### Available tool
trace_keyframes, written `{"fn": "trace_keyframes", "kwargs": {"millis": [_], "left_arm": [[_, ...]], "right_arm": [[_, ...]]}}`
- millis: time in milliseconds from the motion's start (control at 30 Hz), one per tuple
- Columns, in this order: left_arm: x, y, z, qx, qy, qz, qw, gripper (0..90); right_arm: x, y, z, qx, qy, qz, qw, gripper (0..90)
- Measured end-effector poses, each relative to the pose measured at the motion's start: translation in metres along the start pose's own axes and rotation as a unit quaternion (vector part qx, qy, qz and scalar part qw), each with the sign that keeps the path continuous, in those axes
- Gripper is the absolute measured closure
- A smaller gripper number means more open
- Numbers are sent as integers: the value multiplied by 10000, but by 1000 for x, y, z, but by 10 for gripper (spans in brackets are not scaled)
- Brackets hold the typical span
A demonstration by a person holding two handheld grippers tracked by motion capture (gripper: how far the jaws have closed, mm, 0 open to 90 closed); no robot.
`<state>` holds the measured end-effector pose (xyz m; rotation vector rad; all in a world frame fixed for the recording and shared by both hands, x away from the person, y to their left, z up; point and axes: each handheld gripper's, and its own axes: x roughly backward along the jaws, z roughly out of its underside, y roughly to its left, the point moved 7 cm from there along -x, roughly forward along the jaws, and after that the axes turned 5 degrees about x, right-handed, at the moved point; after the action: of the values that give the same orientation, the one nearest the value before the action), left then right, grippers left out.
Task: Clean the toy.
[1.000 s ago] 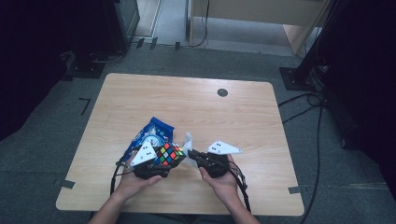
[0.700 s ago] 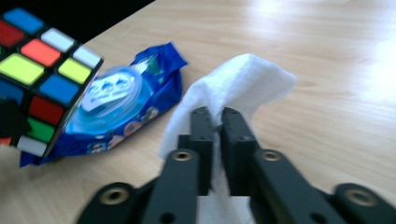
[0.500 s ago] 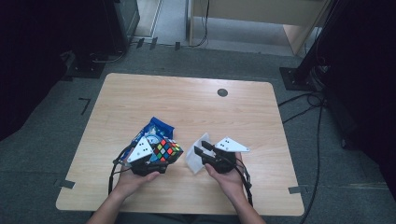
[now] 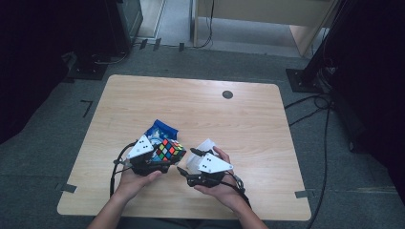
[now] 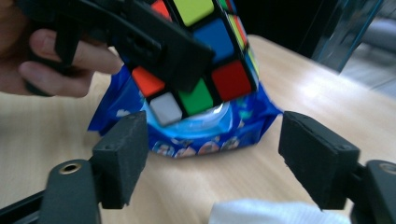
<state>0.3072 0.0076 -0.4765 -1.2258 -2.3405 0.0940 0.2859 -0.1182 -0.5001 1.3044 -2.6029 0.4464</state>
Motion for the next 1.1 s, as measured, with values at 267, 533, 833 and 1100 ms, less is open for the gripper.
{"fn": "trace_keyframes", "kwargs": {"millis": [267,533,833,1100], "left_arm": [[-7,-12,0,245,256,235,9991,339],[-9,-13,1,459,382,333,9977,334],[7,-10,-13,514,-120,571,9970,278],[8,0,-11,340,-161,304,9988,265]], "right_arm": [[-5,13,-9,868,-133,523,9948,251],[-2,17,-10,1293,-70,767,9886,340],[5,2,-9,385,79,766,9963,350],[20,-32,-6,-938,-67,937,9912,350]]}}
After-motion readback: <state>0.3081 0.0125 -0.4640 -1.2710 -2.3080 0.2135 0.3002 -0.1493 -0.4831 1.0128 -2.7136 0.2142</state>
